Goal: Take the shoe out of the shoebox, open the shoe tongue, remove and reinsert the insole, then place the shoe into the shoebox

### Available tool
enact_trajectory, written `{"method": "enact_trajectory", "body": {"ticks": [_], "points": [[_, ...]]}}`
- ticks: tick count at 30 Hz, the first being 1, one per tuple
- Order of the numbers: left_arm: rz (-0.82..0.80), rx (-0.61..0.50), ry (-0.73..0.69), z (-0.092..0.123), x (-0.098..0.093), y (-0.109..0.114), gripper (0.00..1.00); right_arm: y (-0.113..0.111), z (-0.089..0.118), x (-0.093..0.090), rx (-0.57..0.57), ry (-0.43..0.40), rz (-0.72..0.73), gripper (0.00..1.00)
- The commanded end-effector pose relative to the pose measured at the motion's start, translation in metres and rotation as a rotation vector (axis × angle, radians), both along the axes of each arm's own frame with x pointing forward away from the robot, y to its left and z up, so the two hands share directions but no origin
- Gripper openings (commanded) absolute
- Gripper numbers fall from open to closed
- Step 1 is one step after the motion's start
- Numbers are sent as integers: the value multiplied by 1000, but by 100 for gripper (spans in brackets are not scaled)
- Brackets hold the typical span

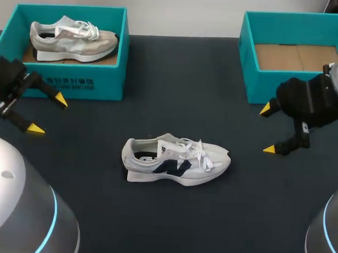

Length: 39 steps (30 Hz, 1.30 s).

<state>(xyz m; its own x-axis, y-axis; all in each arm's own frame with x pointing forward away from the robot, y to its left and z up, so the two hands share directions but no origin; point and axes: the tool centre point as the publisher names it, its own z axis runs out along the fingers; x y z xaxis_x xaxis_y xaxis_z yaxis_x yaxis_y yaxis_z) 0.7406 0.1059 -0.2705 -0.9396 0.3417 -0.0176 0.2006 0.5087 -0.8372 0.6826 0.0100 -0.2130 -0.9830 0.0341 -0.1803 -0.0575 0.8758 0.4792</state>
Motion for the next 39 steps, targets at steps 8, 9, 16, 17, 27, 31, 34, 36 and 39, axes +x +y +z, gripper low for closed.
{"method": "enact_trajectory", "body": {"ticks": [8,9,16,17,27,31,34,36,39], "points": [[242,-143,-44,-34,-5,-10,100,1,-1,0,-2,0,0,100],[234,-149,-38,-36,-7,-12,100,1,-1,0,-2,0,0,100],[350,-213,-35,-58,-9,-39,100,1,-1,0,-2,0,0,100],[359,-217,-45,-60,-10,-44,100,1,-1,0,-2,0,0,100],[366,-214,-21,-68,-36,-95,100,1,-1,0,-2,0,0,100],[366,-214,-21,-68,-36,-95,100,1,-1,0,-2,0,0,100],[366,-214,-21,-68,-36,-95,100,1,-1,0,-2,0,0,100],[366,-214,-21,-68,-36,-95,100,1,-1,0,-2,0,0,100],[366,-214,-21,-68,-36,-95,100,1,-1,0,-2,0,0,100]]}}
